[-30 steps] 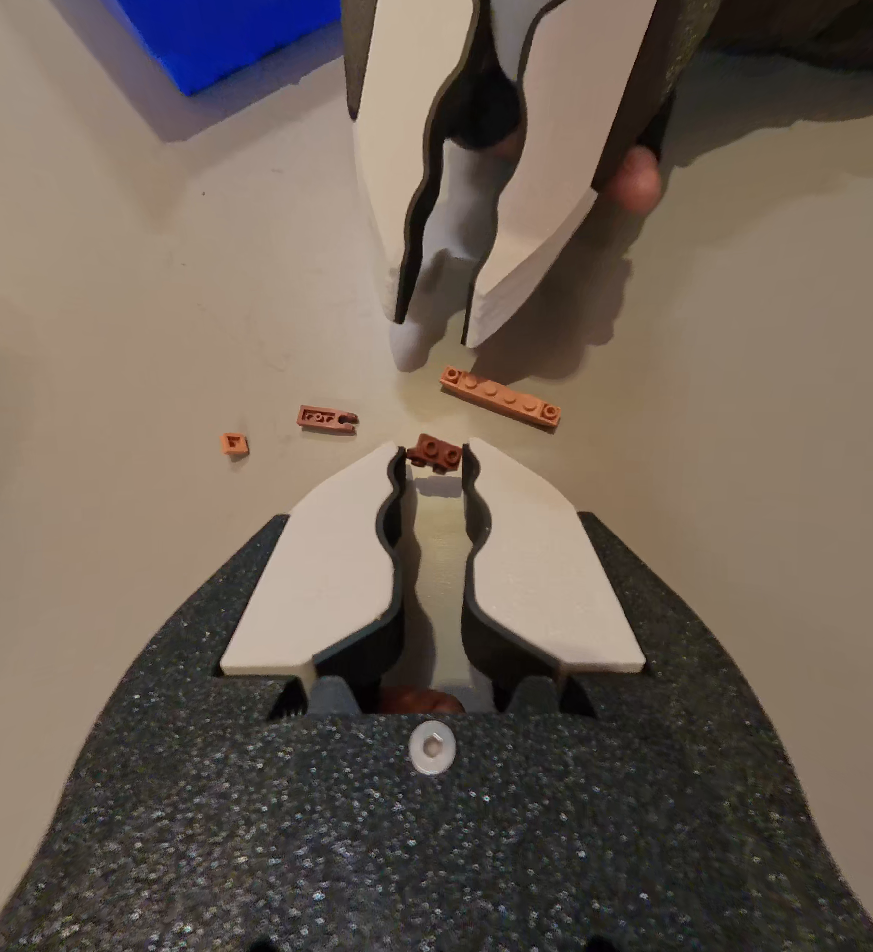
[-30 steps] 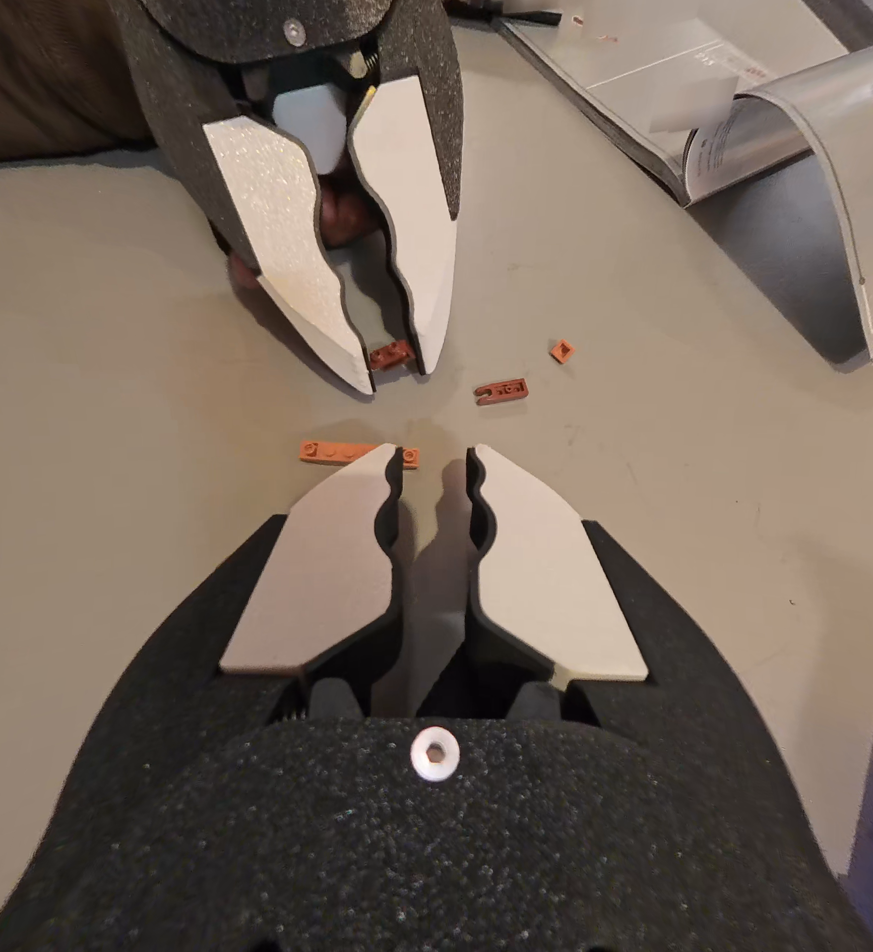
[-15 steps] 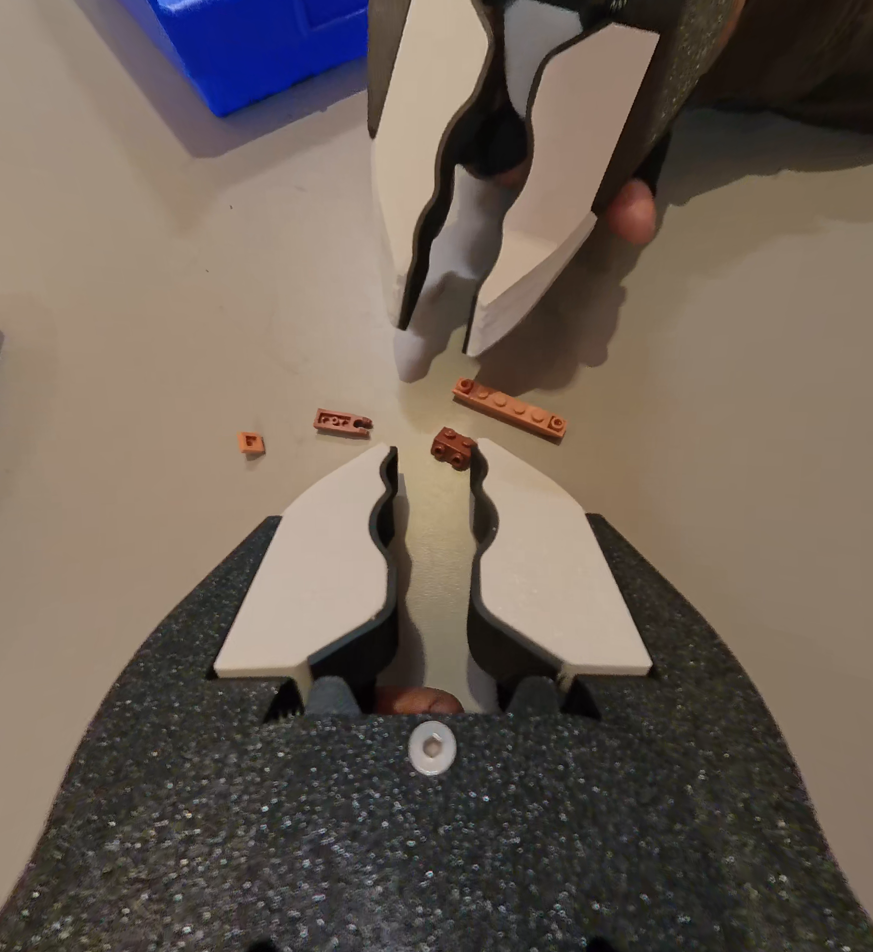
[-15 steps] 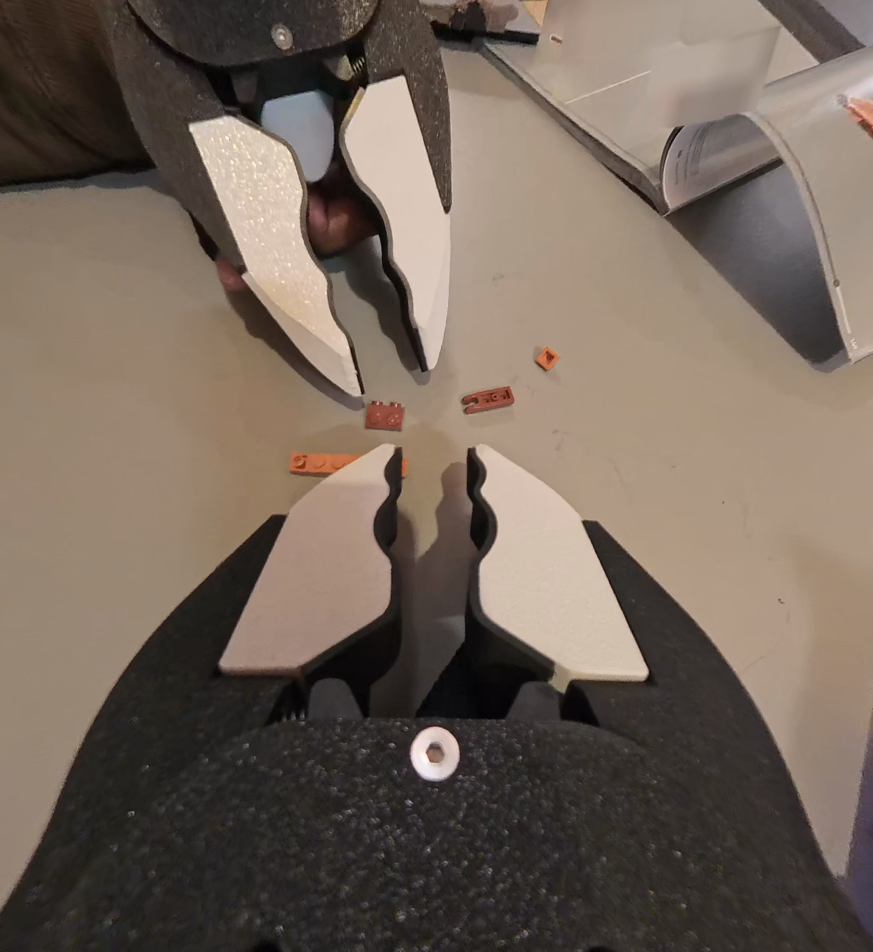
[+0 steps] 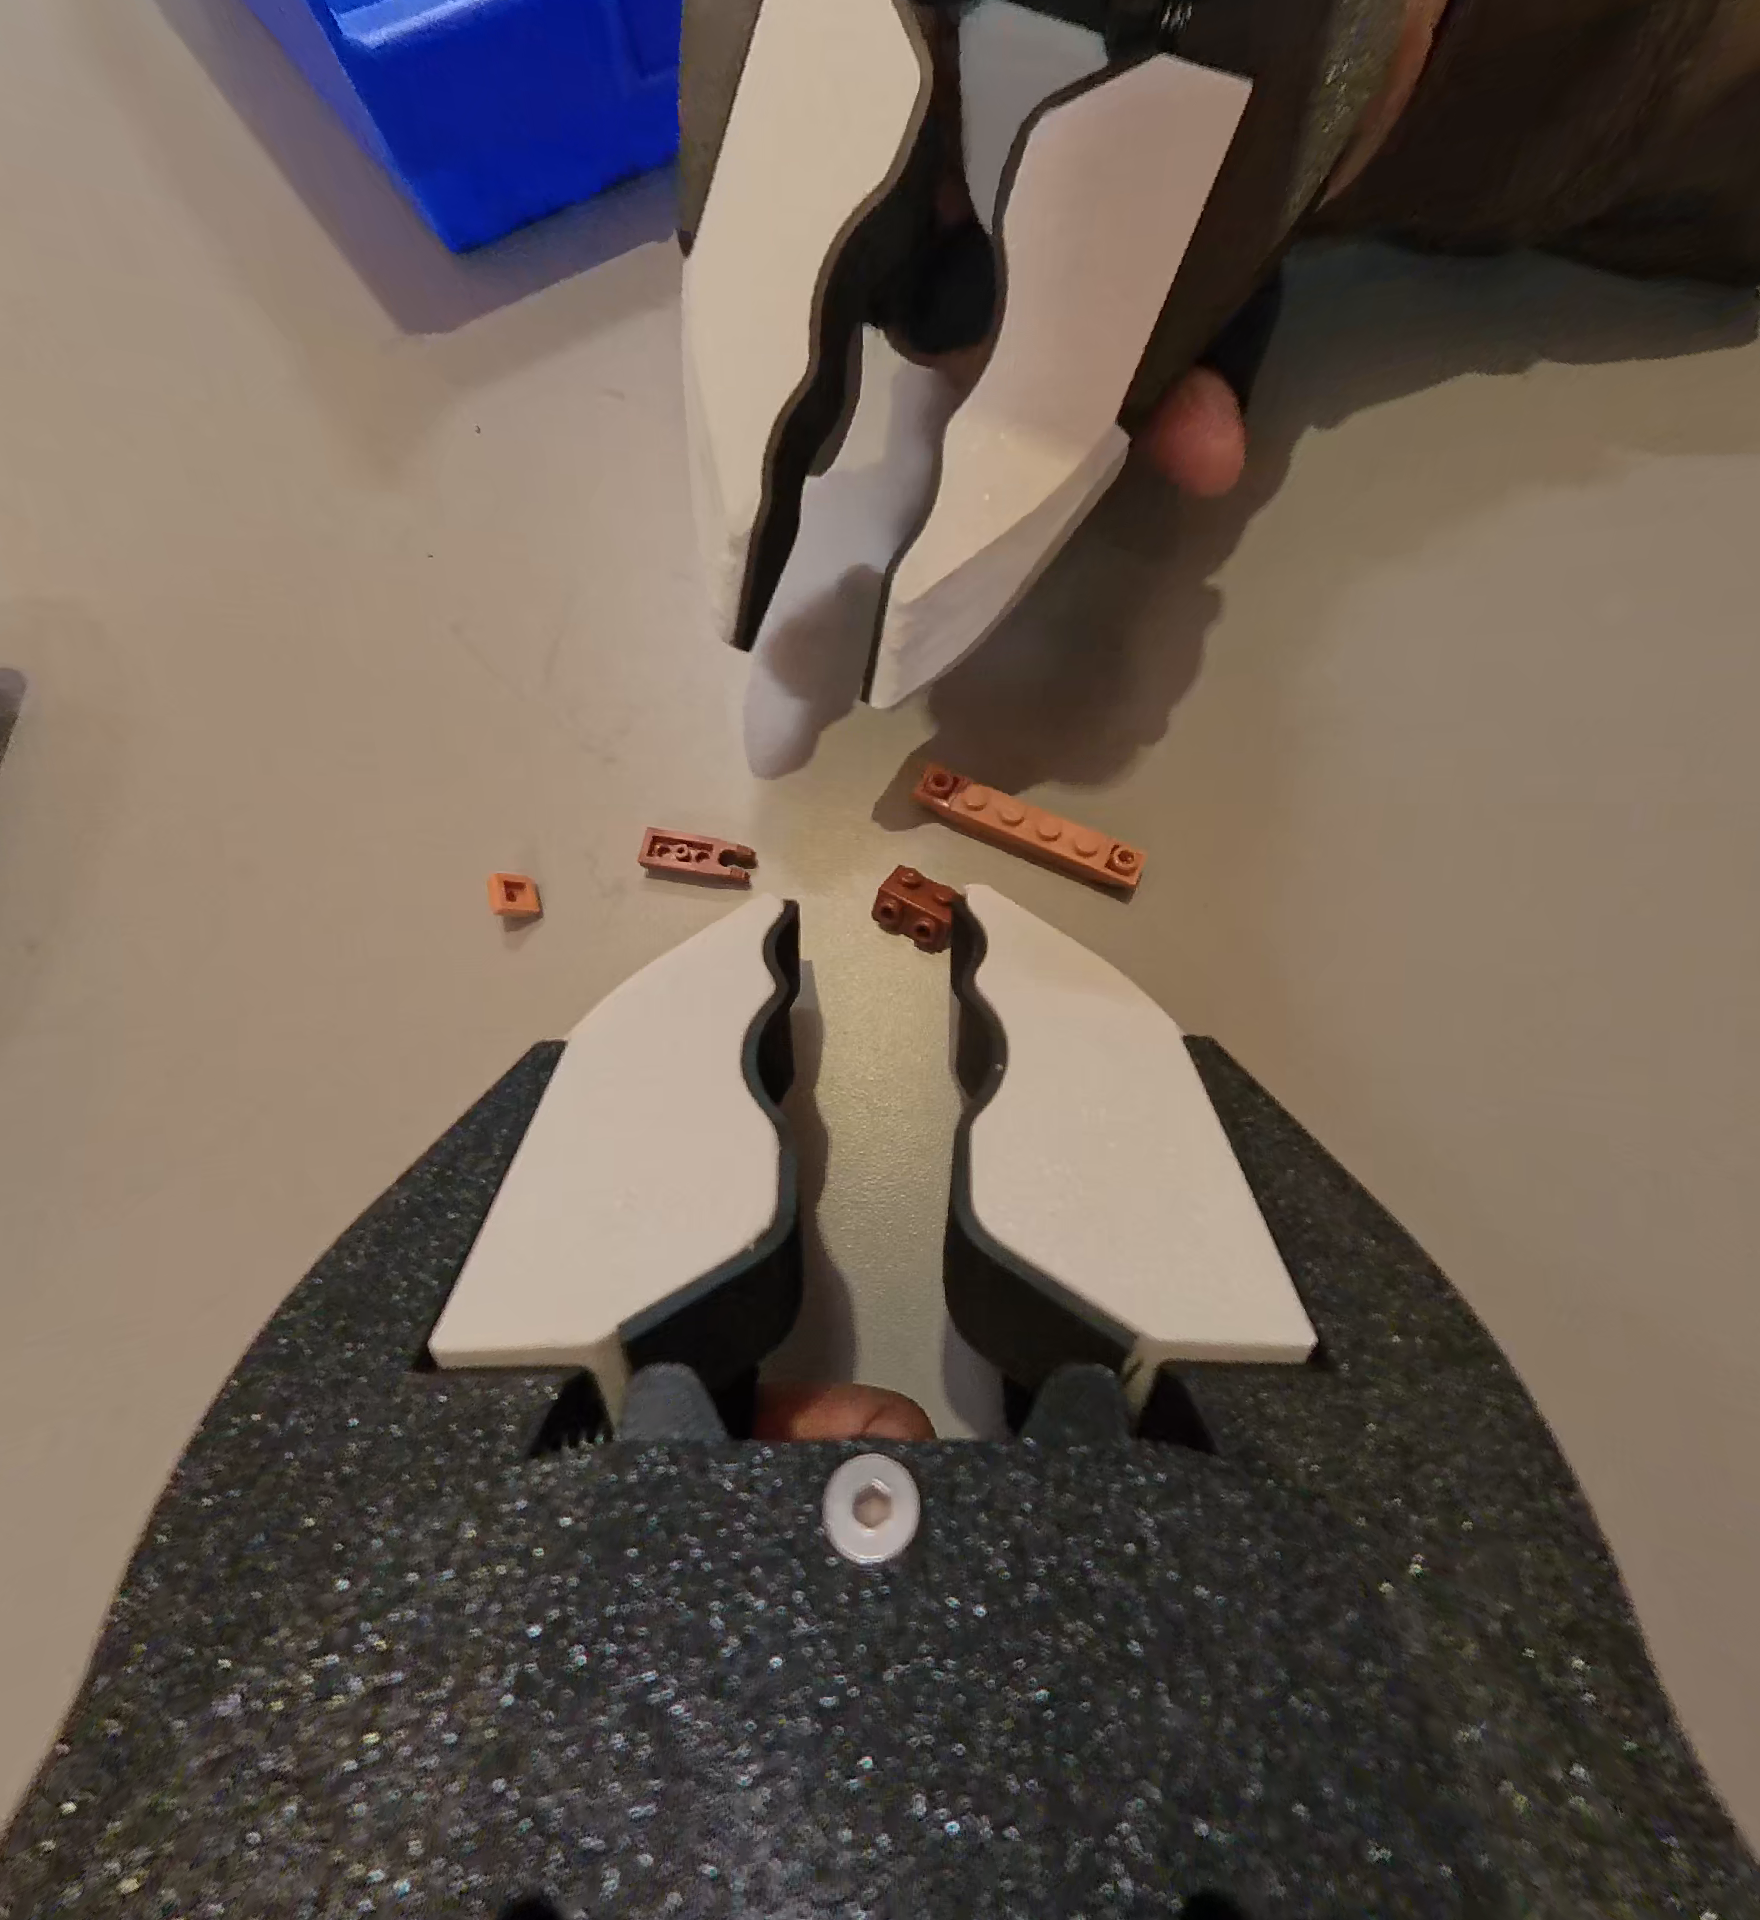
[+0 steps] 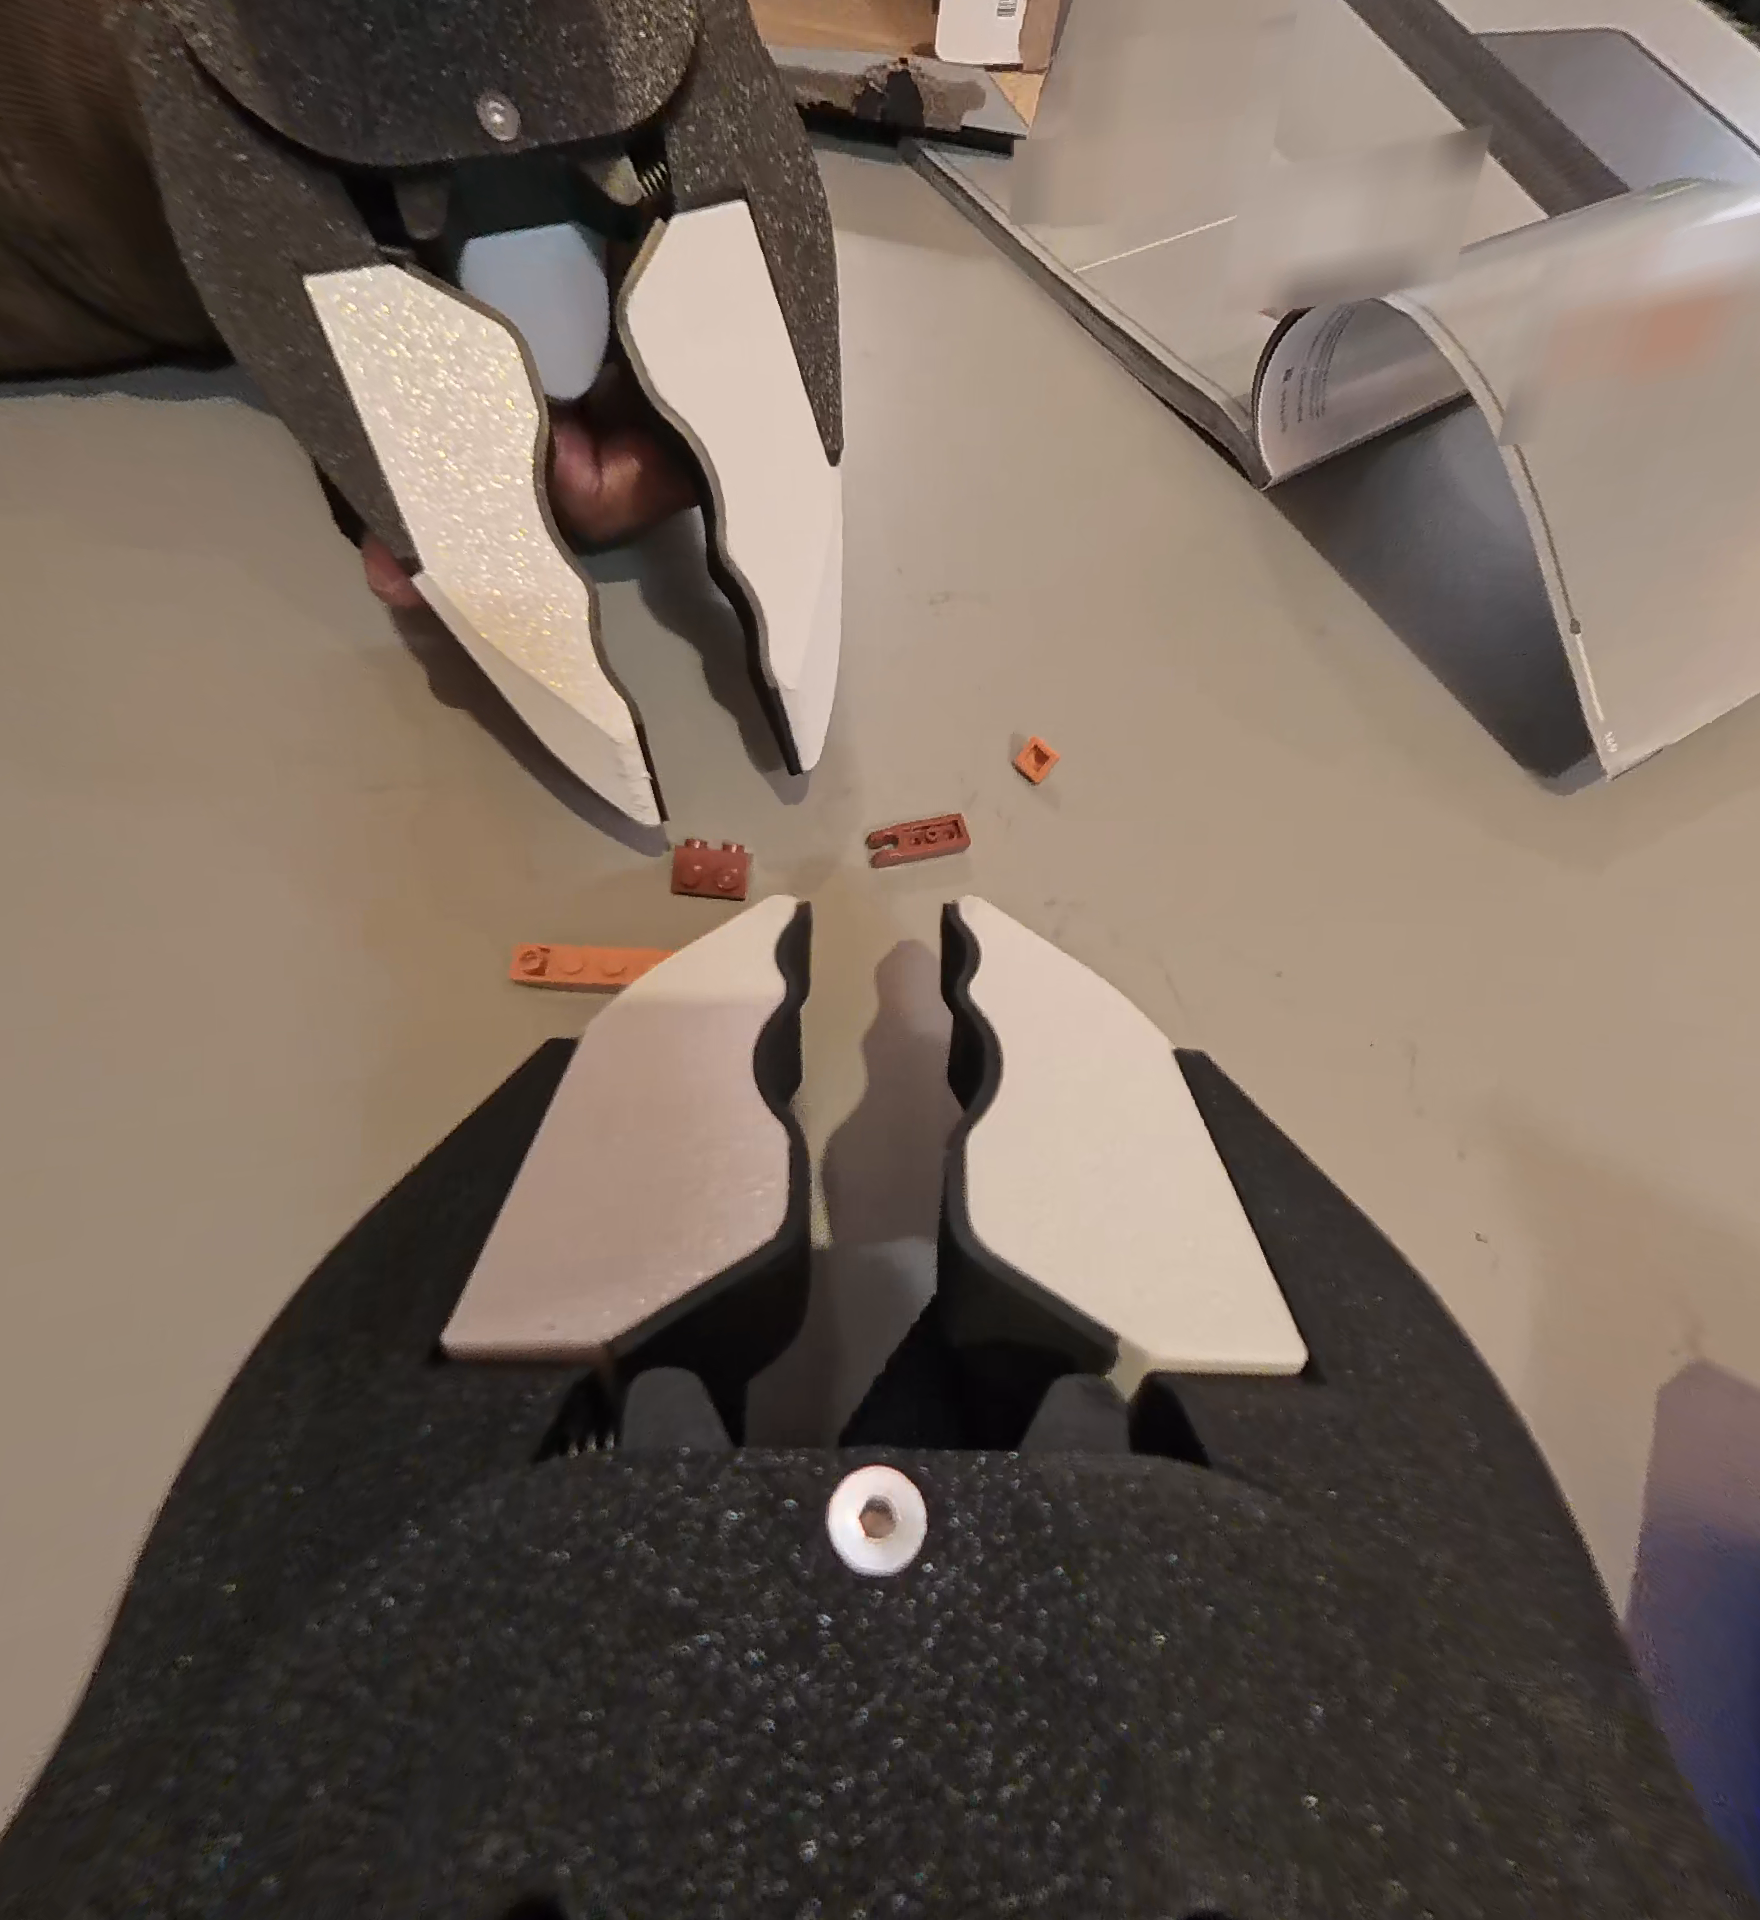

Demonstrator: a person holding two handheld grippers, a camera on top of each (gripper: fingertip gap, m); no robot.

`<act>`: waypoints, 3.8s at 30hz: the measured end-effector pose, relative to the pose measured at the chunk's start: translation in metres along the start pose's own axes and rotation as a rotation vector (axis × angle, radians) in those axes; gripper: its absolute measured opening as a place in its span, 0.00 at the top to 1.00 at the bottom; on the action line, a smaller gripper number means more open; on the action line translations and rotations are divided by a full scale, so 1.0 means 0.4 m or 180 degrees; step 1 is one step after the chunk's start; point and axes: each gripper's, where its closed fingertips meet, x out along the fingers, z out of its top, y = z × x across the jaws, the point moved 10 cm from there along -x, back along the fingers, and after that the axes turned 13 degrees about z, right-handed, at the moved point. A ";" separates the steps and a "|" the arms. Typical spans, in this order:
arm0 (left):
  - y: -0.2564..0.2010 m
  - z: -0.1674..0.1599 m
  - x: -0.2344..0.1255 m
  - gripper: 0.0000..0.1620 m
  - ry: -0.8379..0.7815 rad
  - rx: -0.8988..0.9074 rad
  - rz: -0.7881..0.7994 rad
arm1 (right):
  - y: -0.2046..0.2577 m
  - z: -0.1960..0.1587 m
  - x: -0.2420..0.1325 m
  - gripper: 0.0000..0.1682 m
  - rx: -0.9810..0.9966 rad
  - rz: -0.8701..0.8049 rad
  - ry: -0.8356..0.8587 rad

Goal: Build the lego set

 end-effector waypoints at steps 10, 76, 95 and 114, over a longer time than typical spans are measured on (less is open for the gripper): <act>0.004 -0.001 -0.005 0.81 -0.0016 -0.0083 0.0020 | -0.024 0.024 0.014 0.84 -0.0130 -0.0232 -0.0168; 0.013 -0.012 0.003 0.84 0.0180 0.0068 -0.0274 | 0.098 -0.010 0.017 0.68 0.0353 0.0169 0.0213; 0.000 0.008 0.036 0.90 0.0163 0.0528 -0.0390 | 0.103 -0.008 0.052 0.70 0.0327 0.0092 0.0551; -0.010 0.023 -0.001 0.90 -0.0386 0.0082 -0.0707 | 0.116 0.012 0.010 0.71 -0.0399 0.0000 -0.0039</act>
